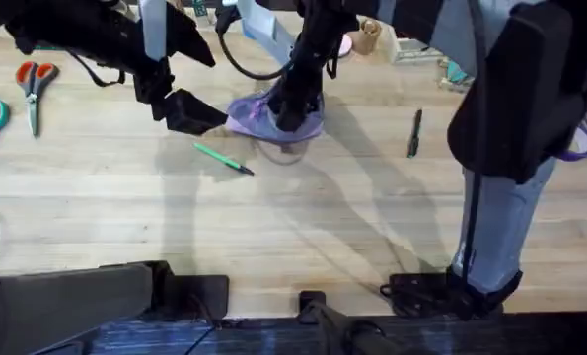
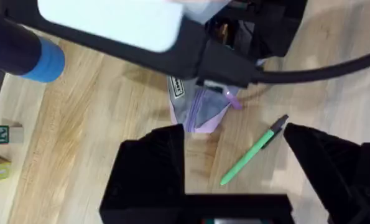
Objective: Unzip the bag, pick up the pens from the table one at a time and place them inside, then zip the bag closed.
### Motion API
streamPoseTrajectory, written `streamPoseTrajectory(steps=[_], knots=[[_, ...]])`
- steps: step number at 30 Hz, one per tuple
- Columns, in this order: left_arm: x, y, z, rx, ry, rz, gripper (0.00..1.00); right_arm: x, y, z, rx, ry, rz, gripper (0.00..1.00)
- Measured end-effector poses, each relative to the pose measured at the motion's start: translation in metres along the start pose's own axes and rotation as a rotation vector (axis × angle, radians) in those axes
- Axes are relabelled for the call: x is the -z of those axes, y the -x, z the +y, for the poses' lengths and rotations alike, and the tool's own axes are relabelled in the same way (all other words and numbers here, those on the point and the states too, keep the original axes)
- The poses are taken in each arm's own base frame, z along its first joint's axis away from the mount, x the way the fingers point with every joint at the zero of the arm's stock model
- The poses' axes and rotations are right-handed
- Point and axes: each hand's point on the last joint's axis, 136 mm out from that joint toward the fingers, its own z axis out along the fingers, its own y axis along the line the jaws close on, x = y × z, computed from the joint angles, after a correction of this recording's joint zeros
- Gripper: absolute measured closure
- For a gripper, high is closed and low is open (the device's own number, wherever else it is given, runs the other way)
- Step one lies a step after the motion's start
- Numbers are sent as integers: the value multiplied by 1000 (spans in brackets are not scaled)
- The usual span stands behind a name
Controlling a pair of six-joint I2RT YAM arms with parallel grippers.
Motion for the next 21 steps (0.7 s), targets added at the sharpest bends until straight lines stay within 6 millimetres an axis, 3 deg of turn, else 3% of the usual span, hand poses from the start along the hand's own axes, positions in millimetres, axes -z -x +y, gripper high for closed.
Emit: streamPoseTrajectory(steps=[2, 12, 20, 21], knots=[[0, 0, 0, 0, 0, 0, 7, 7, 1, 3, -5, -3, -3, 7], [0, 0, 0, 0, 0, -1, 7, 118, 28, 31, 49, -159, -161, 6], [0, 0, 0, 0, 0, -1, 7, 166, 7, 42, 8, -208, -187, 6], [0, 0, 0, 0, 0, -1, 7, 175, -4, 44, -21, -208, -178, 6]])
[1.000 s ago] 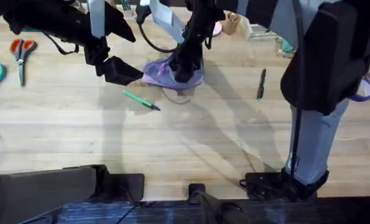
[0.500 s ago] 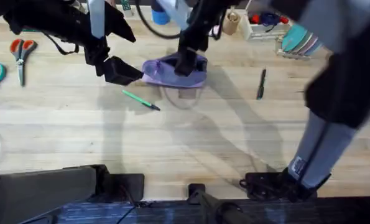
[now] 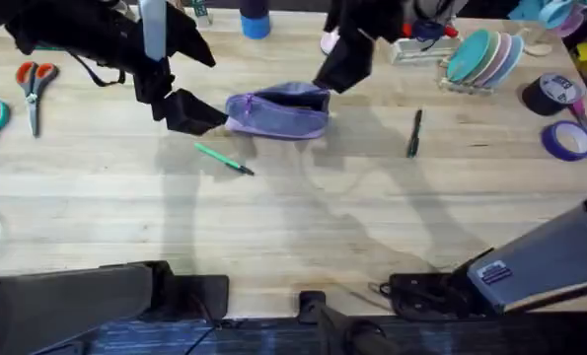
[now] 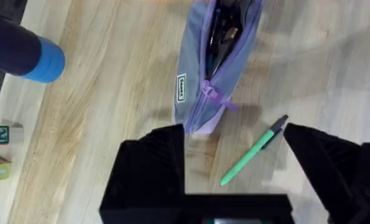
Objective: Unzip the bag, pick up the pens from the table one at a time and place them inside, then zip the bag closed.
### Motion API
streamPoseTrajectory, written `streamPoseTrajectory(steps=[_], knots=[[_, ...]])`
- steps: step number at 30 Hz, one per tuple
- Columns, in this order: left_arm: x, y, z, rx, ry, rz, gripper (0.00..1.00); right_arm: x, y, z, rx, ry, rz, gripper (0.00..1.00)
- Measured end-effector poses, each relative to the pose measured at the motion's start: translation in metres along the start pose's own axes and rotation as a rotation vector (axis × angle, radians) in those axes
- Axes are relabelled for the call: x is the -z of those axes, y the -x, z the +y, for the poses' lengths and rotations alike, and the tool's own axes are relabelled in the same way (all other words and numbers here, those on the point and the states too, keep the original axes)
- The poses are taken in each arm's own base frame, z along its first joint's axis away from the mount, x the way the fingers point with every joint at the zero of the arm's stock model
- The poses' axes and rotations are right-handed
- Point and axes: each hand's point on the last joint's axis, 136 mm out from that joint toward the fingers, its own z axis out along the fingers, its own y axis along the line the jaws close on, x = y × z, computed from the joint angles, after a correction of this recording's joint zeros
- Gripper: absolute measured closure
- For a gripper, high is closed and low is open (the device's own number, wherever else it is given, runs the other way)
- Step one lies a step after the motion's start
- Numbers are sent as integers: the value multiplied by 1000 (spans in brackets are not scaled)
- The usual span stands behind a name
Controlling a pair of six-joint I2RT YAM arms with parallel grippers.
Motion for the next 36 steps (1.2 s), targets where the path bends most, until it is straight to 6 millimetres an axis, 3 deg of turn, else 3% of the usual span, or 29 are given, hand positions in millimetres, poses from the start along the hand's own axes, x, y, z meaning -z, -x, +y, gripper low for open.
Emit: streamPoseTrajectory(steps=[10, 19, 26, 32, 36], knots=[[0, 0, 0, 0, 0, 0, 7, 3, -13, 10, -98, 36, 48, 5], [0, 0, 0, 0, 0, 0, 7, 12, -40, -15, -299, -126, 171, 5], [0, 0, 0, 0, 0, 0, 7, 59, -73, -42, -588, -292, 137, 5], [0, 0, 0, 0, 0, 0, 7, 106, -121, -67, -867, -432, 88, 5], [0, 0, 1, -2, 3, -1, 7, 123, -158, -73, -1039, -487, 82, 7]])
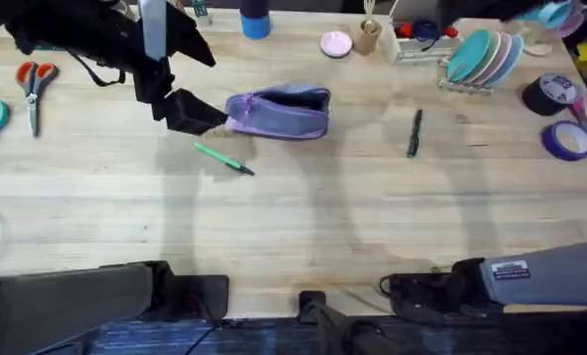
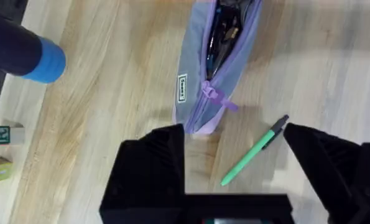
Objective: Unzip the bag, pick up the pens from the table one at a time and place them inside, then zip the bag closed.
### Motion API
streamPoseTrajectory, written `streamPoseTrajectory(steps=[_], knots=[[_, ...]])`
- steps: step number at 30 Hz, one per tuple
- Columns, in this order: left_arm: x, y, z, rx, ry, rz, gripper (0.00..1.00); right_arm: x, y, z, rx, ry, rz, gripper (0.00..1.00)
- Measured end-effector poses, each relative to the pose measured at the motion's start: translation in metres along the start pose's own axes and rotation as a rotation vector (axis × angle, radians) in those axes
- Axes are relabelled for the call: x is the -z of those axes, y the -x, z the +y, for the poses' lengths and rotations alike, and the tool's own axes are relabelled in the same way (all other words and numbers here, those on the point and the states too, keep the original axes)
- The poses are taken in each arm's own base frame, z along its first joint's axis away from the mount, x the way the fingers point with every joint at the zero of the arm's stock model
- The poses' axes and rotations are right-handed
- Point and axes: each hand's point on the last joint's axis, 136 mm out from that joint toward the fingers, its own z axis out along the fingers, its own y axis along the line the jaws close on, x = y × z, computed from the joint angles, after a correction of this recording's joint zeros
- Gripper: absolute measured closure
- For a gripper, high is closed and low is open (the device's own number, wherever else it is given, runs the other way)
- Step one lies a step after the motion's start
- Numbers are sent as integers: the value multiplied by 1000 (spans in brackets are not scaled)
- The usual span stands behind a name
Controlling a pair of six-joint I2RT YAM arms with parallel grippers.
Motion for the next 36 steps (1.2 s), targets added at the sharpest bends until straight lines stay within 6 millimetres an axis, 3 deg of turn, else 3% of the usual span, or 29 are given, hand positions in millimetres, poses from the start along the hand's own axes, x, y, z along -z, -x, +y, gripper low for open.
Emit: streamPoseTrajectory(steps=[6, 10, 15, 27, 36], knots=[[0, 0, 0, 0, 1, 0, 7, -21, -28, -44, -225, -49, 62, 5], [0, 0, 0, 0, 1, 0, 7, -40, -47, -57, -346, -62, 113, 5], [0, 0, 0, 0, 0, 0, 7, -51, -58, -60, -453, -69, 142, 5], [0, 0, 0, 0, 1, 0, 7, -57, -55, -62, -531, -75, 128, 5], [0, 0, 0, 0, 0, 0, 7, -106, -75, -69, -576, -136, 149, 5]])
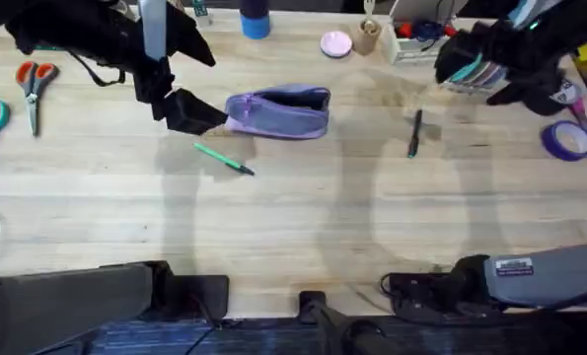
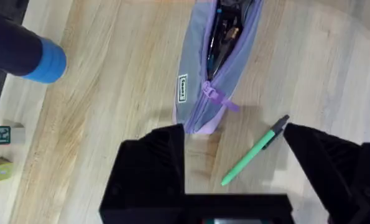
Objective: Unzip the bag, pick up the pens from the table one at a time and place them inside, then zip the bag closed.
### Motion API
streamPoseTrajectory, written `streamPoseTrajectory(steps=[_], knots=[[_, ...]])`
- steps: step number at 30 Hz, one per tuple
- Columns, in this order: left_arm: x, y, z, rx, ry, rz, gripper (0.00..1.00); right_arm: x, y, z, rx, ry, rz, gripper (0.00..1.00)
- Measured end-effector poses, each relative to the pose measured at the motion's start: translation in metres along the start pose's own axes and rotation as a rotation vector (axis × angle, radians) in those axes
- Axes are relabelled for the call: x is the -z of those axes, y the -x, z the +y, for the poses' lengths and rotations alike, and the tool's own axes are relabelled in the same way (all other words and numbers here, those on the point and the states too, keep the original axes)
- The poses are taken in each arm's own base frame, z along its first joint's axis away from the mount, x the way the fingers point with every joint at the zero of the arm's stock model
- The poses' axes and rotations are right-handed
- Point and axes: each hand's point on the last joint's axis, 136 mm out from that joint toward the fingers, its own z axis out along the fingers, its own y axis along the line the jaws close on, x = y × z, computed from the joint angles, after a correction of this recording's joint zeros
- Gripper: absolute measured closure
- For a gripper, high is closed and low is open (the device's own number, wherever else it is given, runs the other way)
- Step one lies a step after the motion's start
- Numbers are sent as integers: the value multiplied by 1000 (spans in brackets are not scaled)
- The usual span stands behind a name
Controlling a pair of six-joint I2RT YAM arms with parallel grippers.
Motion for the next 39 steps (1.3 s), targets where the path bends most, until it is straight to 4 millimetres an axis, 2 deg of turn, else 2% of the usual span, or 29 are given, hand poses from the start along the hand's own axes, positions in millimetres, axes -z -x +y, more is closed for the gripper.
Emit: streamPoseTrajectory(steps=[5, 10, 17, 28, 39], knots=[[0, 0, 1, -2, 3, -1, 7, -30, -4, 2, -17, -7, -17, 5], [0, 0, 1, -2, 3, -1, 7, -48, -9, 10, -16, 2, -37, 5], [0, 0, 1, -2, 3, -1, 7, -61, -11, 22, 8, 20, -62, 5], [0, 0, 1, -2, 3, -1, 7, -99, -23, 19, -1, -12, 33, 6], [0, 0, 1, -2, 3, -1, 7, -118, -25, 19, -13, -21, 60, 6]])
